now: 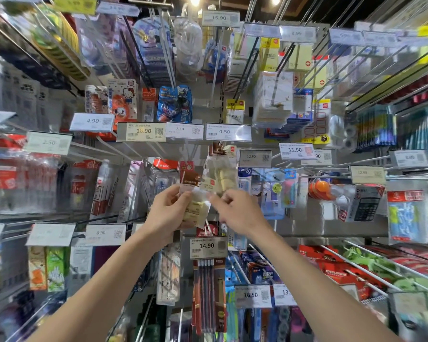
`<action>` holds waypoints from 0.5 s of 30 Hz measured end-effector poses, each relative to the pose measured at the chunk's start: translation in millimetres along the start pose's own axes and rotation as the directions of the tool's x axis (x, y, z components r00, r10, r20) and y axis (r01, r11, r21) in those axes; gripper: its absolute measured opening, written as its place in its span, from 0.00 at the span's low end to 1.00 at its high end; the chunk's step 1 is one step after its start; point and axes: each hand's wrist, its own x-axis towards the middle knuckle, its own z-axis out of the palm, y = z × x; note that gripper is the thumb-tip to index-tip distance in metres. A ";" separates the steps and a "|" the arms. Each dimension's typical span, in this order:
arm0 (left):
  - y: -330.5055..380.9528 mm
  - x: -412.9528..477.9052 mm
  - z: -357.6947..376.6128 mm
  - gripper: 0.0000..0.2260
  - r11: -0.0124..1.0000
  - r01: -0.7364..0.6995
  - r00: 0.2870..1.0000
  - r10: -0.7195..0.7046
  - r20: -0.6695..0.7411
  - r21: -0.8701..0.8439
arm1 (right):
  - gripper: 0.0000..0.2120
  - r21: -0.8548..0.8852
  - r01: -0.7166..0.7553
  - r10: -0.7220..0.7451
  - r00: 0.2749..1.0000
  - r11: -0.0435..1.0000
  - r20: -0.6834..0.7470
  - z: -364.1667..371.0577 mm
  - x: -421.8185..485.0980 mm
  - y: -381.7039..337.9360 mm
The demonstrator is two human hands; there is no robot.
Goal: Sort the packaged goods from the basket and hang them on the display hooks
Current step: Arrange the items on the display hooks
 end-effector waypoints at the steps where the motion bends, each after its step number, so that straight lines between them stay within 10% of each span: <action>1: 1.2 -2.5 4.4 0.07 0.999 -0.042 0.999 0.041 0.011 0.027 | 0.26 0.052 0.020 -0.023 0.998 0.998 0.059 -0.2 -6.6 -3.0; 6: 18.3 -8.8 21.9 0.06 0.972 -0.194 0.980 0.184 0.081 0.137 | 0.11 0.302 -0.025 0.001 0.997 0.953 0.080 -4.6 -17.2 -3.7; 10: 39.4 5.2 22.9 0.07 0.682 -0.438 0.874 0.475 0.102 0.586 | 0.04 0.558 -0.110 0.131 0.991 0.823 0.003 -21.4 -3.9 2.5; 15: 71.1 32.4 29.6 0.15 0.521 -0.409 0.894 0.394 0.214 0.749 | 0.15 0.428 -0.133 0.144 0.989 0.894 0.005 -41.1 14.1 0.8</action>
